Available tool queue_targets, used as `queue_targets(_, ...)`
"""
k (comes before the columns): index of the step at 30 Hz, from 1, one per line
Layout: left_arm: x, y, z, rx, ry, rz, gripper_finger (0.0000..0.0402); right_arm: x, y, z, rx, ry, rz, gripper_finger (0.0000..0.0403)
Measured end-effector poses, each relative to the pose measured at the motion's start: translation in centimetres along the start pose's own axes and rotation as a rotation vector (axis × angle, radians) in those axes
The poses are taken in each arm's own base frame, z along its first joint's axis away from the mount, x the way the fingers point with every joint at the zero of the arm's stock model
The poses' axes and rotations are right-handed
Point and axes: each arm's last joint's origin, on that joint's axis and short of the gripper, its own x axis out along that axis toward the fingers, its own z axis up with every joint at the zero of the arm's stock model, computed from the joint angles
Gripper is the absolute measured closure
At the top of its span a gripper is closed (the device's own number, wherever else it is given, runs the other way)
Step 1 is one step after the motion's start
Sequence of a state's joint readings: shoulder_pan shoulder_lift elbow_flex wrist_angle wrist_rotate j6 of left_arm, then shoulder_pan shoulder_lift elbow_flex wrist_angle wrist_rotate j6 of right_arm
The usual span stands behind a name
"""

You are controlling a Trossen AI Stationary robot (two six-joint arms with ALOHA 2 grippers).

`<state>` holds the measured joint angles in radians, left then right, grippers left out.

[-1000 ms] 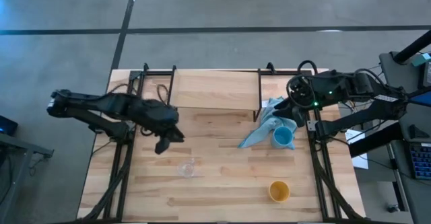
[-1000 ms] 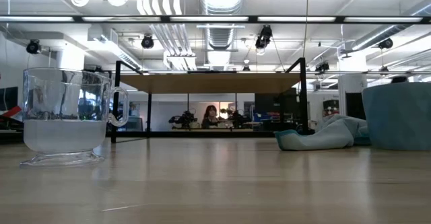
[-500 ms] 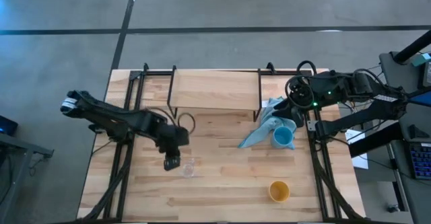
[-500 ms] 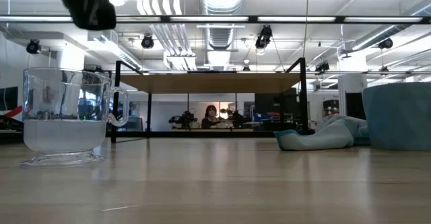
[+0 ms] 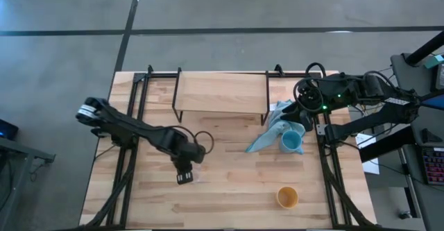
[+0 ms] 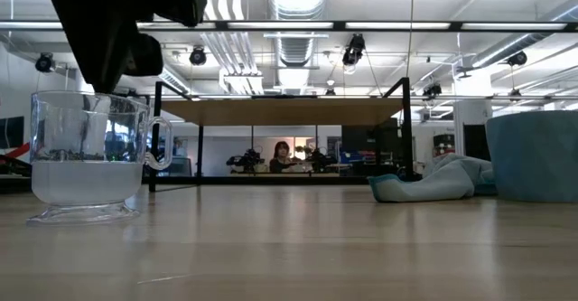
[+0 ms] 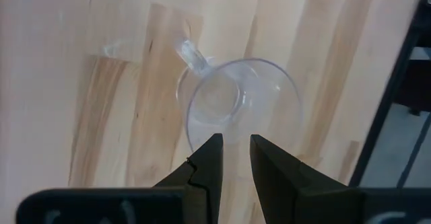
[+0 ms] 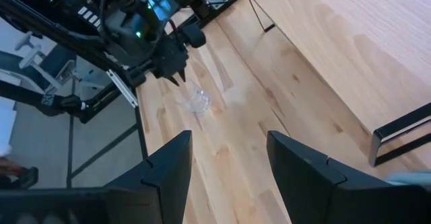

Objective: Stack small to large cups/mugs on shelf
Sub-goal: Put the transparent mug on the shelf

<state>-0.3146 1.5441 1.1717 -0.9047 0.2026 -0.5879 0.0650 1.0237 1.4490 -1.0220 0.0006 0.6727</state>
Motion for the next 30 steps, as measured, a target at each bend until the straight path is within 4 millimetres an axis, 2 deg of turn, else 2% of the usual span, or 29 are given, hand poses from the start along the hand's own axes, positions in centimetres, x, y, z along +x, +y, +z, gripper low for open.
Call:
queue_targets(9,0.6,0.1,0.3,-0.002,-0.019,0.053,0.034,0.0,0.0,0.0,0.0,0.0,0.0,0.0216)
queue_targets(17,-0.5,0.0,0.3,0.002,-0.071,0.064,0.034,0.0,0.0,0.0,-0.003,0.0,0.0,0.0216)
queue_targets(30,0.4,0.6,-0.1,-0.002,-0.061,0.119,0.034,0.0,0.0,0.0,-0.003,0.0,0.0,0.0216)
